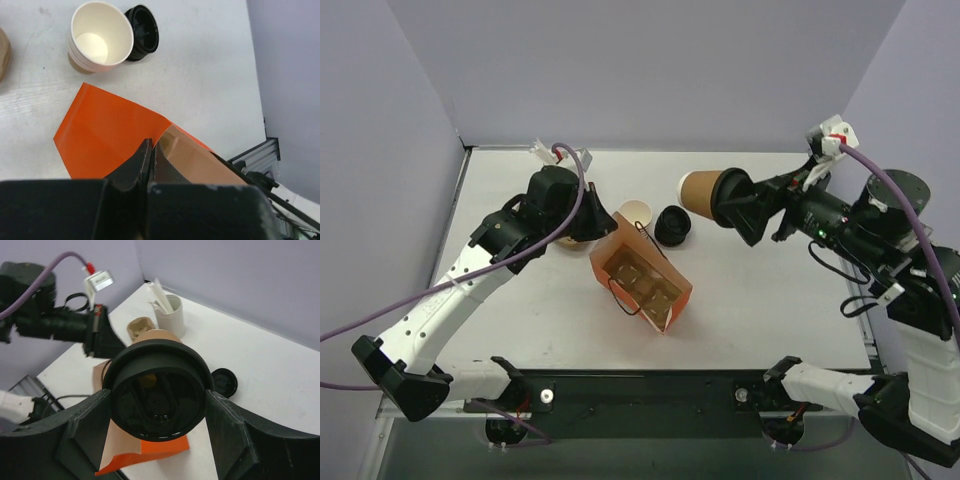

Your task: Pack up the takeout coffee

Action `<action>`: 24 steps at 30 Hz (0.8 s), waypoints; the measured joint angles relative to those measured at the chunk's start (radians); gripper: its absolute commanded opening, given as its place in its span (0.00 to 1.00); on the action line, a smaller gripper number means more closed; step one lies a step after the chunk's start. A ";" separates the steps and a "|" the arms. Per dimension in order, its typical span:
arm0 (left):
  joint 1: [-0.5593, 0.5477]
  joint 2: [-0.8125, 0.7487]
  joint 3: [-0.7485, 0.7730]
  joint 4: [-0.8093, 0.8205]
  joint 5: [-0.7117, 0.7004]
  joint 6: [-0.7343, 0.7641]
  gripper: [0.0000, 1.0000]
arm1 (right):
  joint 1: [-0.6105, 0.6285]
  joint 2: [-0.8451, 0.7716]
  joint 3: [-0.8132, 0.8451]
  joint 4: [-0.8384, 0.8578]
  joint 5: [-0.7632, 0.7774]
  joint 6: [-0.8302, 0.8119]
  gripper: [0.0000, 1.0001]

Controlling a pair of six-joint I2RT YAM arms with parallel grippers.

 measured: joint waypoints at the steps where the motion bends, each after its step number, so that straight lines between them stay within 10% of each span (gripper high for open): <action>1: 0.000 0.006 0.000 0.027 -0.002 -0.005 0.00 | 0.005 -0.026 -0.033 0.019 -0.024 0.004 0.50; 13: 0.000 -0.137 -0.199 0.196 -0.137 -0.103 0.00 | 0.161 -0.079 -0.253 0.144 -0.222 0.103 0.47; 24: 0.000 -0.212 -0.358 0.276 -0.095 -0.110 0.00 | 0.407 0.019 -0.258 0.057 0.020 -0.045 0.47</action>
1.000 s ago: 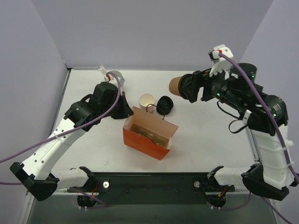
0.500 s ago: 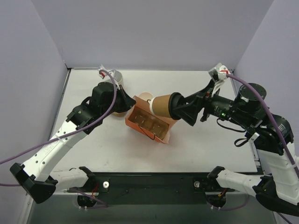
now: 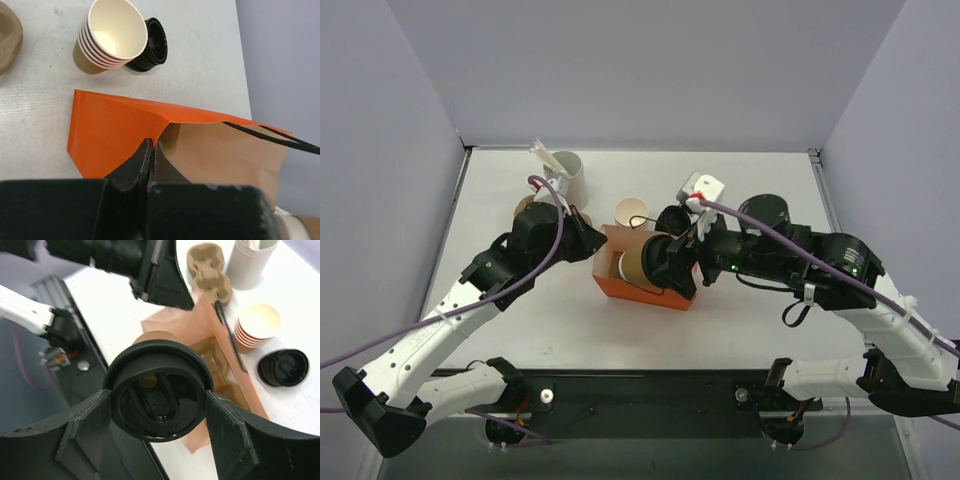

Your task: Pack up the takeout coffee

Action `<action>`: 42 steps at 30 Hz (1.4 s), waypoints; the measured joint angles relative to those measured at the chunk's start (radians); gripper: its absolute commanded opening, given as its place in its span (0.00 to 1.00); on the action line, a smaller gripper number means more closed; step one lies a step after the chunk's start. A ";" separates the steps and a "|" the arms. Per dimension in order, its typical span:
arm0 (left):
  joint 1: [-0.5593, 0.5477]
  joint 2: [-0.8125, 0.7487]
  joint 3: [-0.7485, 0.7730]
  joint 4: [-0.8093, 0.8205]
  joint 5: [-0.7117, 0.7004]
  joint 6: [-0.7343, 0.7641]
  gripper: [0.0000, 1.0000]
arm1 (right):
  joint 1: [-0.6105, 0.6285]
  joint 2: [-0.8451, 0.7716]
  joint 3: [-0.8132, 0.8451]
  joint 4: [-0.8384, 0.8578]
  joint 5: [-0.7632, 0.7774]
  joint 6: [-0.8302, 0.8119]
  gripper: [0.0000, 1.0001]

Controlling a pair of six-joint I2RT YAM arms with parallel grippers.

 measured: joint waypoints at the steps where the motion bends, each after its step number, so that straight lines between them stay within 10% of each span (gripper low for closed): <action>1: 0.000 -0.003 0.000 0.002 0.006 0.001 0.00 | 0.023 0.014 0.000 -0.014 0.034 -0.013 0.47; 24: -0.027 -0.264 -0.386 0.468 0.278 0.086 0.00 | 0.205 0.081 -0.304 -0.065 0.393 -0.266 0.46; 27: -0.027 -0.257 -0.386 0.505 0.311 0.097 0.16 | 0.235 0.079 -0.323 -0.061 0.412 -0.275 0.45; 42: -0.095 -0.397 -0.286 0.071 0.270 0.183 0.47 | 0.343 0.068 -0.454 -0.002 0.534 -0.212 0.44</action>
